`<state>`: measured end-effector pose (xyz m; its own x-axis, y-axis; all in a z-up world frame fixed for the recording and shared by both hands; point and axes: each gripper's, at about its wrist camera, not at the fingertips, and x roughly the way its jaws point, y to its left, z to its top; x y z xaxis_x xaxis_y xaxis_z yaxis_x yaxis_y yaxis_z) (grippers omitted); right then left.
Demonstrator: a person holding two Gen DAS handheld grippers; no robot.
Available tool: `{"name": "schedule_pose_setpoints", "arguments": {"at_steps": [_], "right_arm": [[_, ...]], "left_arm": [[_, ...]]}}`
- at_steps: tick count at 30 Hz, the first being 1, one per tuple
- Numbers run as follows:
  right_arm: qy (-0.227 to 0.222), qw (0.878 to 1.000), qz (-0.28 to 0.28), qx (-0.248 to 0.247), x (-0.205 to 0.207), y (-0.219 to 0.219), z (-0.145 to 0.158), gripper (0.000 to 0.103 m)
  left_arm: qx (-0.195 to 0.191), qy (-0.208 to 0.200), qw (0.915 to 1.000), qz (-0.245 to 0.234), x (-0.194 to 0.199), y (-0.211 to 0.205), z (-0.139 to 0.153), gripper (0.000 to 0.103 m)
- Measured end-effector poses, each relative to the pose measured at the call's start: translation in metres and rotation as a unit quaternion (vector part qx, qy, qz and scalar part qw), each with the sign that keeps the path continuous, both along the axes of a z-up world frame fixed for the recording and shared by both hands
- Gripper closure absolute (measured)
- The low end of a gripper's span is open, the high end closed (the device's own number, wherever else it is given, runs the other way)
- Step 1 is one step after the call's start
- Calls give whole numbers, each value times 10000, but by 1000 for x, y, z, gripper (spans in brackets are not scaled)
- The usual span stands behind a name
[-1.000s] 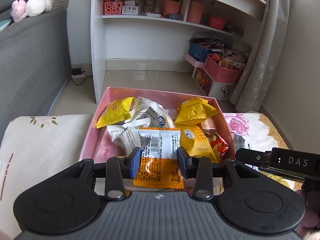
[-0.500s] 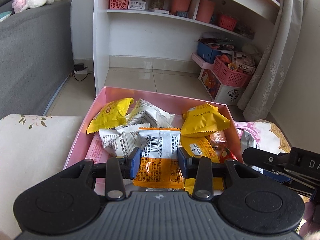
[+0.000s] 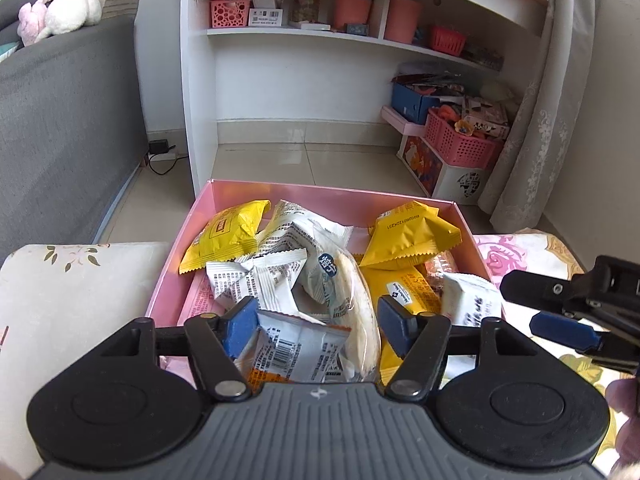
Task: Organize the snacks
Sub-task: 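Open both tools to drop the packets into the box, then move both open tools back toward the red candy and gold bar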
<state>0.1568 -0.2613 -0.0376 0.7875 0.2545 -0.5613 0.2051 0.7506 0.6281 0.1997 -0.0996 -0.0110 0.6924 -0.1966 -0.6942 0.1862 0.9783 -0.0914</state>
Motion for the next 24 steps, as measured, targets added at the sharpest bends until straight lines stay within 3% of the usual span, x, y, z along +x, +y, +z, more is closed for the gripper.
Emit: {"name": "schedule_pose_setpoints", "arguments": {"at_steps": [8, 14, 20, 24], "right_arm": [[-56, 9998, 159, -121, -12, 9, 13, 33], [-65, 9990, 303, -316, -27, 19, 22, 25], [130, 9984, 345, -440, -42, 25, 25, 21], [298, 9966, 417, -641, -53, 33, 28, 16]], "left_arm": [[48, 80, 9999, -90, -18, 17, 6, 32], [79, 197, 9997, -111, -40, 32, 5, 29], [-35, 359, 9993, -103, -63, 45, 1, 26], [-118, 436, 9988, -164, -76, 50, -1, 19]]}}
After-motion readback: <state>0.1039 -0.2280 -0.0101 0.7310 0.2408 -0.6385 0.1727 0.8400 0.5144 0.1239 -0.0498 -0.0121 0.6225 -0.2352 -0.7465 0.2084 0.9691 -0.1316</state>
